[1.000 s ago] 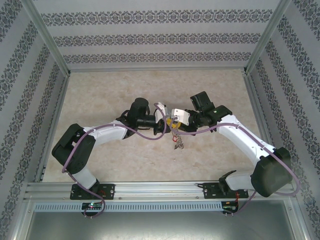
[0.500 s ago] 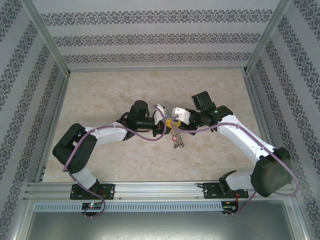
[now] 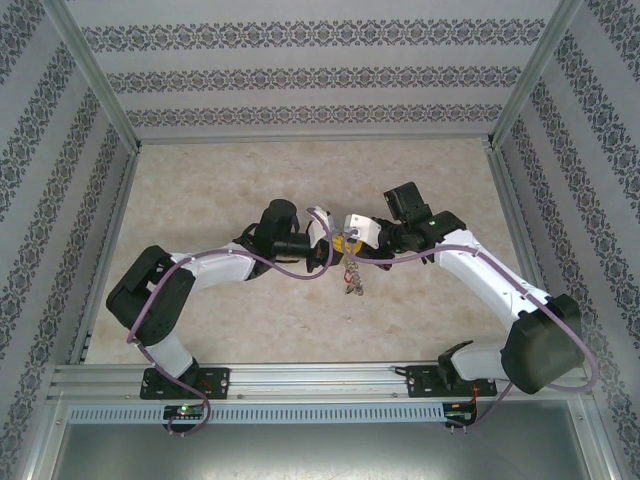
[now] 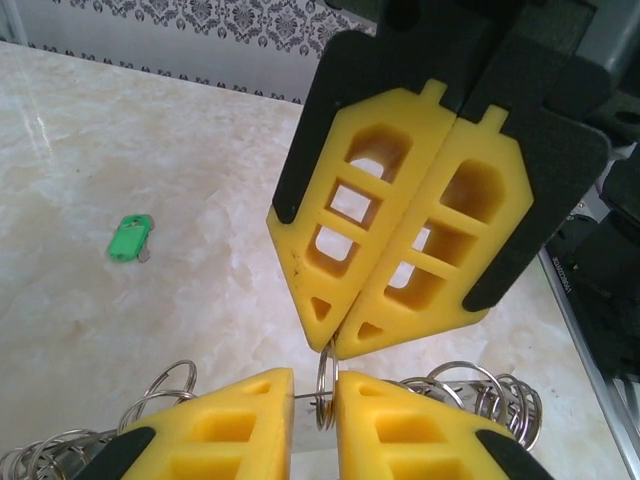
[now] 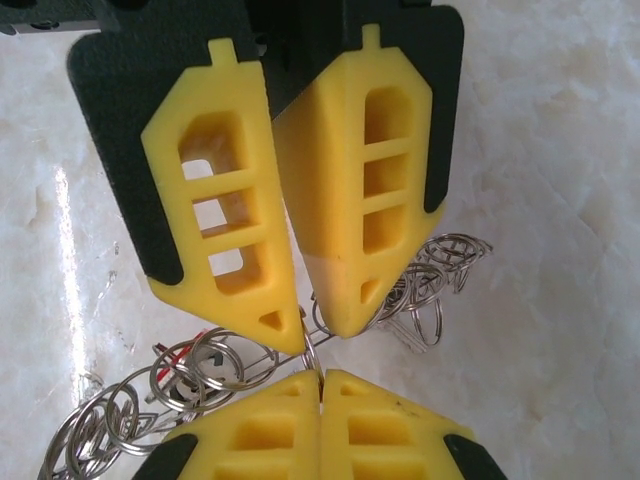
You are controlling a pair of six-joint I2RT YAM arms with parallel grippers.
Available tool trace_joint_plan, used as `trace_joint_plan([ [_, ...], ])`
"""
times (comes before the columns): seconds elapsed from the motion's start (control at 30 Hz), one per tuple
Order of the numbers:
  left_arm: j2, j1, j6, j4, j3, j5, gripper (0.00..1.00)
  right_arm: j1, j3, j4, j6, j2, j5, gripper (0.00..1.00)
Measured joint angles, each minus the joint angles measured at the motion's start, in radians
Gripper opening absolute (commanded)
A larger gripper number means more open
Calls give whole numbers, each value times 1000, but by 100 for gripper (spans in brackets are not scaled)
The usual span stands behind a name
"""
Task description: Put the keys on the keyring
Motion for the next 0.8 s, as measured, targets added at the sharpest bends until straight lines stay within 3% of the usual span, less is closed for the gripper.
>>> trace_joint_plan([
  [0.07, 8, 1, -11, 2, 2, 12, 0, 0, -2, -1, 2, 0, 5, 0],
  [0.13, 15, 2, -11, 3, 4, 26, 0, 0, -6, 0, 4, 0, 11, 0],
  [0.17, 19, 2, -12, 3, 5, 32, 1, 0, -6, 0, 5, 1, 13, 0],
  [0.3, 27, 5, -15, 5, 9, 47, 30, 0, -11, 1, 9, 2, 11, 0],
  [0.37, 31, 6, -21, 11, 9, 48, 31, 3, -15, 3, 12, 3, 9, 0],
  [0.53, 38, 6, -29, 13, 9, 47, 13, 4, -22, 8, 13, 8, 9, 0],
  [0.73, 45, 8, -28, 14, 10, 59, 18, 5, -31, 24, 13, 10, 9, 0],
  [0.8, 53, 10, -27, 18, 13, 69, 25, 5, -35, 28, 17, 11, 9, 0],
])
